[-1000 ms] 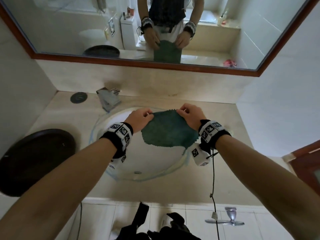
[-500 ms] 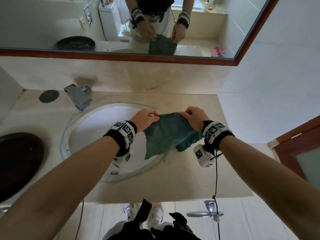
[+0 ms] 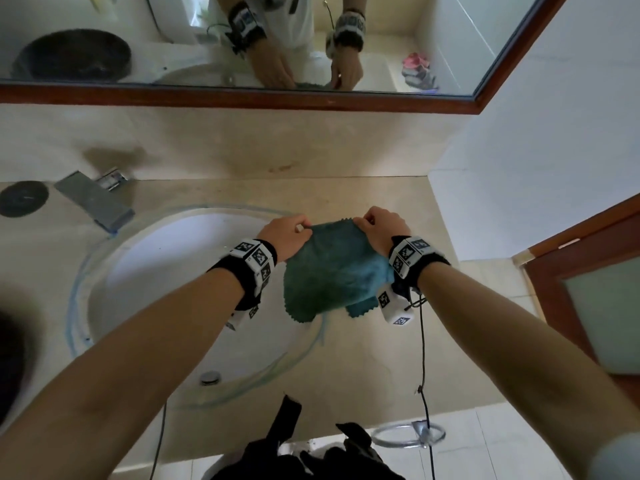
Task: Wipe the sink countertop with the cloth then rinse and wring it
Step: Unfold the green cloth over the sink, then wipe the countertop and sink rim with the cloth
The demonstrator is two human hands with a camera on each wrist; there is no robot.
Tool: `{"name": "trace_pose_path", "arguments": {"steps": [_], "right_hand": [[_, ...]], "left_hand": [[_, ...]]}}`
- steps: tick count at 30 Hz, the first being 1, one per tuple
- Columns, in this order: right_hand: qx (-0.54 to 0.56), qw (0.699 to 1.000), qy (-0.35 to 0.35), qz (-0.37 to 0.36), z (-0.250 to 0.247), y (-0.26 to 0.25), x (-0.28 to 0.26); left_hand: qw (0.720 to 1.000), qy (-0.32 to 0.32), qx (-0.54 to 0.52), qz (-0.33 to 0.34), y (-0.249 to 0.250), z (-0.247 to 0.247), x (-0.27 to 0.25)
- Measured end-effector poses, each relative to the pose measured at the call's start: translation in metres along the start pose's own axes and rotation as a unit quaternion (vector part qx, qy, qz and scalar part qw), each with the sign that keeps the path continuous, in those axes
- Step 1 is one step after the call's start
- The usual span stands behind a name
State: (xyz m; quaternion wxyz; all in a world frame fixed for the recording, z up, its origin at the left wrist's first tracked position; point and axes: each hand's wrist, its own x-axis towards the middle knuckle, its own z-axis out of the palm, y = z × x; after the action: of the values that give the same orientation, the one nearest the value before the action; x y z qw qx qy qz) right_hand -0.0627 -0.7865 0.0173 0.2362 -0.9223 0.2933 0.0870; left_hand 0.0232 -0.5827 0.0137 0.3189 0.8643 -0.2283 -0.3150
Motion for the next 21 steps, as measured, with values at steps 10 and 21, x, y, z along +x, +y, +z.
{"name": "trace_pose_path", "arguments": {"steps": [10,21], "right_hand": [[-0.102,0.988,-0.016,-0.115,0.058,-0.002,0.004],[-0.19,0.972,-0.072,-0.119,0.129,0.003,-0.01]], "left_hand": [[0.999,0.004,0.021,-0.045,-0.013,0.013,0.035],[0.994,0.047,-0.03,-0.092,-0.034,0.015,0.014]]}}
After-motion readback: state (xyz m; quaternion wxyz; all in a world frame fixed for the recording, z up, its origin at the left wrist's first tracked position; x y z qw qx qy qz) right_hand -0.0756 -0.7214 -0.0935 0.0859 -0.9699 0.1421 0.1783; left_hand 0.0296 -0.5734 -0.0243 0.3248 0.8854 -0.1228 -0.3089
